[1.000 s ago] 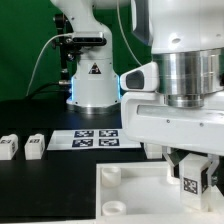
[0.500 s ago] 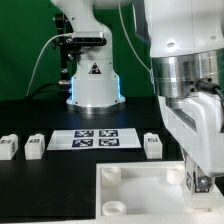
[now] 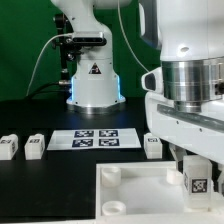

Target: Assemble one leg

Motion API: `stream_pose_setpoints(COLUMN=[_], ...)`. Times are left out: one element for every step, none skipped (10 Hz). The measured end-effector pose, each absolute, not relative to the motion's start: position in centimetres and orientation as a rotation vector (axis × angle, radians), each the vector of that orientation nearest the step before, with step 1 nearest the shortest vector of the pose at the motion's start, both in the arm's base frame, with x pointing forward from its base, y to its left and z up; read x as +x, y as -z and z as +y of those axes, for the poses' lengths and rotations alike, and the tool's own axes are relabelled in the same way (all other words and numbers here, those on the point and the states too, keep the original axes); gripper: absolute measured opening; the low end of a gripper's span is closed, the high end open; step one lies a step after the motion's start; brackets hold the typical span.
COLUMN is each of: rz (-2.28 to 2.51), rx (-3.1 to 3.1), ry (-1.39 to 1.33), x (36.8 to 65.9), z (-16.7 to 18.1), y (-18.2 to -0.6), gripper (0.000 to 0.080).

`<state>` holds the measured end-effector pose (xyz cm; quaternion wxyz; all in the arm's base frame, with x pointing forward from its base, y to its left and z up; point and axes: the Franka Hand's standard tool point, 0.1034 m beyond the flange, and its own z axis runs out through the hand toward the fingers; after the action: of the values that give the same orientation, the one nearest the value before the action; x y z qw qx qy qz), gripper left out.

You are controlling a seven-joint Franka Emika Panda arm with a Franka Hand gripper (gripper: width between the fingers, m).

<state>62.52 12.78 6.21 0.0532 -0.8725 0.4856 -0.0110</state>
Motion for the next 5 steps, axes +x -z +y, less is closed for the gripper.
stream_pose_setpoints(rz=[1.250,1.143,1.047,0.850,0.616], rx=[-2.781,-2.829,-2.868,-2.937,-3.002], ry=[0.057,0.062,0.067,0.076,0.094], x=[62.64,62.62,62.62,62.70,63.09], z=[12.80,12.71,12.66,12.49,12.05], y=[-6.33,-6.27,-6.26,-6.30,-6.58], gripper=[0.0638,0.0648,0.0648,0.0648,0.0649])
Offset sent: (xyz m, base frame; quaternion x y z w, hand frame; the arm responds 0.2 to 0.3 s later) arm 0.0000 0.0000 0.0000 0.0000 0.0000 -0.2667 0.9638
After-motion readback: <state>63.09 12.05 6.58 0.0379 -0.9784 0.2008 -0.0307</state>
